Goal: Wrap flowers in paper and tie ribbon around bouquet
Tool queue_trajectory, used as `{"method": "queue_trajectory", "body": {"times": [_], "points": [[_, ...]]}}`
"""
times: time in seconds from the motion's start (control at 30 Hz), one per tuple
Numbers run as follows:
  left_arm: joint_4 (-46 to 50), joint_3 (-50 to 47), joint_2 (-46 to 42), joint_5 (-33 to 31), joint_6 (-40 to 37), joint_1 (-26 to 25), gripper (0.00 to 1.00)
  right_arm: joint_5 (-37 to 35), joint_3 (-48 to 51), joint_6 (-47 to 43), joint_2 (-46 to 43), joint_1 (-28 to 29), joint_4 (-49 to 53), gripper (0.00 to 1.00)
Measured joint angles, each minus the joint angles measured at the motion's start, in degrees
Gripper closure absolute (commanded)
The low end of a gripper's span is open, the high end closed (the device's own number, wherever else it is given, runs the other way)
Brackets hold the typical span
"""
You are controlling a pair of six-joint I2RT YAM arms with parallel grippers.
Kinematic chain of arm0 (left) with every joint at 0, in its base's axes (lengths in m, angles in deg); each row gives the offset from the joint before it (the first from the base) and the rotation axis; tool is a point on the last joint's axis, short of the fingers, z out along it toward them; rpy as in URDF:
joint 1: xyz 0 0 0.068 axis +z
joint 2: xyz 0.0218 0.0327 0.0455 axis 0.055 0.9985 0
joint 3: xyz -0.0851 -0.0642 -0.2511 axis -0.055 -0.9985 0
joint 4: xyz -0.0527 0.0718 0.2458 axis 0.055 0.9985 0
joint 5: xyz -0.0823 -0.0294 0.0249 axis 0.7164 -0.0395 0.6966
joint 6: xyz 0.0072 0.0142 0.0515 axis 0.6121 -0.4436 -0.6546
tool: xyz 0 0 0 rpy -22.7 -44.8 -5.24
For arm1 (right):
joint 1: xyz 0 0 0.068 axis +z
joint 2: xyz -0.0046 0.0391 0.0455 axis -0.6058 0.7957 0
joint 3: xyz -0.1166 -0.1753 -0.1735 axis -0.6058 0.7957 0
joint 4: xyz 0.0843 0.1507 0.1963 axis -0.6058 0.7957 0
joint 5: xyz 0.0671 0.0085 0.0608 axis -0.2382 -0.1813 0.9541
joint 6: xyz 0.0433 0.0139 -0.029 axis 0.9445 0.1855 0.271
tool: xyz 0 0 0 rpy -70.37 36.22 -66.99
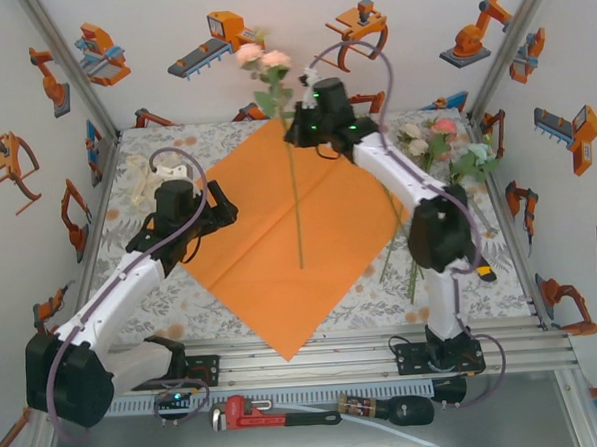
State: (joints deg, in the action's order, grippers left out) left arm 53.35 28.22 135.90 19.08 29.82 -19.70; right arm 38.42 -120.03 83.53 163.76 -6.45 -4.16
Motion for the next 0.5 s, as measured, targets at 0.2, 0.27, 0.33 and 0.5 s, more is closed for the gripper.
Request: {"method": "queue_trajectory", "body": {"times": [0.2, 0.27, 0.33, 0.5], "points": [[0.24, -4.92, -4.87, 2.45, 2.05, 0.00, 0.09, 1.11, -28.50, 1.40, 23.67, 4.15, 2.97, 1.00], [0.28, -6.45, -5.99, 3.21, 2.69, -0.02, 0.09, 1.18, -33.97, 2.43, 28.65, 4.61, 3.54, 1.00], [0.63, -7.06, -6.40, 3.61, 2.93, -0.07, 0.08, 1.11, -34.80, 3.93, 30.95, 4.74, 3.69, 1.00], [0.79, -7.17, -6.32, 3.58, 2.95, -0.07, 0.08, 0.59, -30.21, 6.78, 31.54, 4.48, 3.13, 1.00]]}}
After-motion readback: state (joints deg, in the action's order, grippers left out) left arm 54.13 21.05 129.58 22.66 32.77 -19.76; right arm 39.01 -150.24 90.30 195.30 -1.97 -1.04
